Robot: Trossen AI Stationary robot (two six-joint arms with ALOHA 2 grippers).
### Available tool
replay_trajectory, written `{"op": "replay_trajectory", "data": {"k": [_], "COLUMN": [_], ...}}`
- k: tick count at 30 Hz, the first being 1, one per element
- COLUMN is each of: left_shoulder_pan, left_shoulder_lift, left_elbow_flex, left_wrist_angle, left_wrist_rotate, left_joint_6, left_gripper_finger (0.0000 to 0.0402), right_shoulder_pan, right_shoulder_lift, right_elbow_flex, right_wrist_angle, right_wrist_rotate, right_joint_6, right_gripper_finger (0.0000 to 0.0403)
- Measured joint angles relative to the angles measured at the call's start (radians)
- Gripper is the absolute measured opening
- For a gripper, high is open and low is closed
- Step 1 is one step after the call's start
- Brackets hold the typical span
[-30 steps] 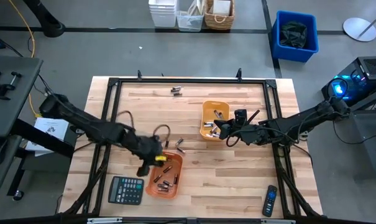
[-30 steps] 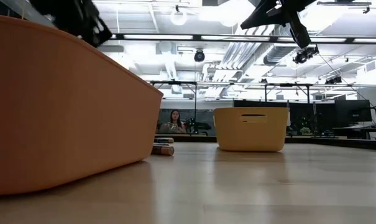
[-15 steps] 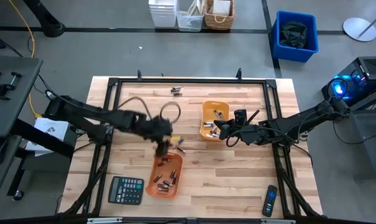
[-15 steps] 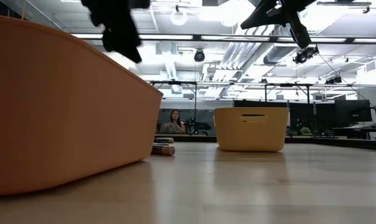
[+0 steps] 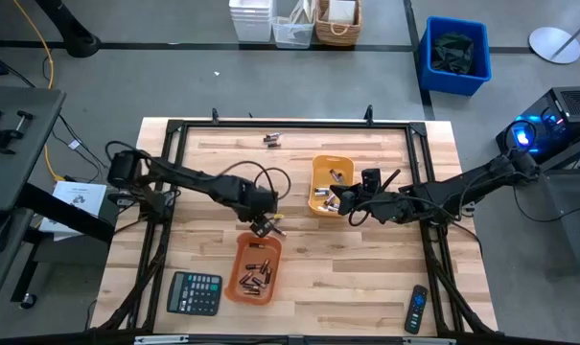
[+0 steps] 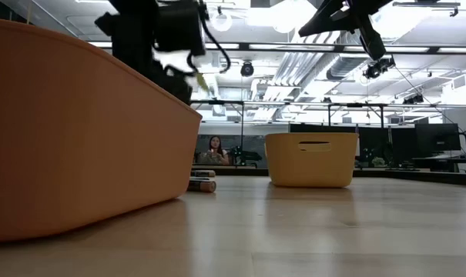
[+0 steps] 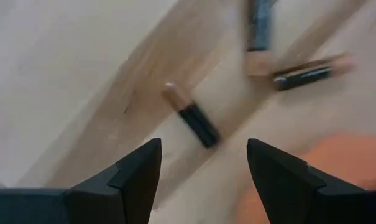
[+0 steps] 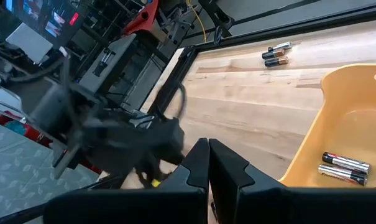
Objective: Sort batteries
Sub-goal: Put the black battery into the orange bin
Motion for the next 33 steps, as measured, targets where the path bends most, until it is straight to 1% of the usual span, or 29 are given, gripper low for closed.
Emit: {"op": "replay_trajectory", "data": {"k": [2, 4, 8, 11, 12, 14, 17, 19, 20, 24, 30, 32, 33], "left_shoulder_pan": [0.002, 0.008, 0.012, 0.012, 0.011, 0.011, 0.027, 0.04, 0.047, 0.077, 0.108, 0.109, 0.101], "left_shoulder_lift": [0.031, 0.06, 0.124, 0.162, 0.169, 0.173, 0.162, 0.139, 0.123, 0.053, -0.106, -0.174, -0.208], "left_elbow_flex": [0.0, 0.0, 0.005, 0.008, 0.009, 0.009, 0.005, 0.001, 0.001, -0.006, -0.003, -0.003, -0.003], "left_wrist_angle": [0.002, 0.018, 0.045, 0.035, 0.033, 0.025, 0.011, 0.009, 0.013, 0.016, 0.017, 0.02, 0.023], "left_wrist_rotate": [-0.048, -0.069, -0.043, -0.034, -0.035, -0.035, -0.035, -0.03, -0.025, -0.024, -0.032, -0.032, -0.028], "left_joint_6": [-0.001, -0.011, -0.011, 0.037, 0.062, 0.106, 0.154, 0.178, 0.184, 0.196, 0.234, 0.284, 0.333], "left_gripper_finger": [0.0227, 0.0227, 0.0227, 0.0221, 0.0214, 0.0185, 0.0112, 0.0051, 0.0032, 0.0034, 0.0031, 0.0031, 0.0031], "right_shoulder_pan": [0.0, 0.0, 0.0, 0.0, 0.0, 0.0, 0.002, 0.002, 0.002, 0.002, 0.002, 0.002, 0.002], "right_shoulder_lift": [0.0, 0.0, 0.0, 0.0, 0.0, 0.0, 0.0, 0.0, 0.0, 0.0, 0.0, 0.0, 0.0], "right_elbow_flex": [0.0, 0.0, 0.0, 0.0, 0.0, 0.0, 0.0, 0.0, 0.0, 0.0, 0.0, 0.0, 0.0], "right_wrist_angle": [0.0, 0.0, 0.0, 0.0, 0.0, 0.0, 0.0, 0.0, 0.0, 0.0, 0.0, 0.0, 0.0], "right_wrist_rotate": [0.003, 0.003, 0.004, 0.004, 0.004, 0.004, 0.003, 0.002, 0.001, 0.0, 0.001, 0.001, 0.001], "right_joint_6": [0.0, 0.0, -0.005, -0.006, -0.006, -0.006, -0.007, -0.007, -0.007, -0.007, -0.007, -0.007, -0.007], "right_gripper_finger": [0.0, 0.0, 0.0, 0.0, 0.0, 0.0, 0.0, 0.0, 0.0, 0.0, 0.0, 0.0, 0.0]}}
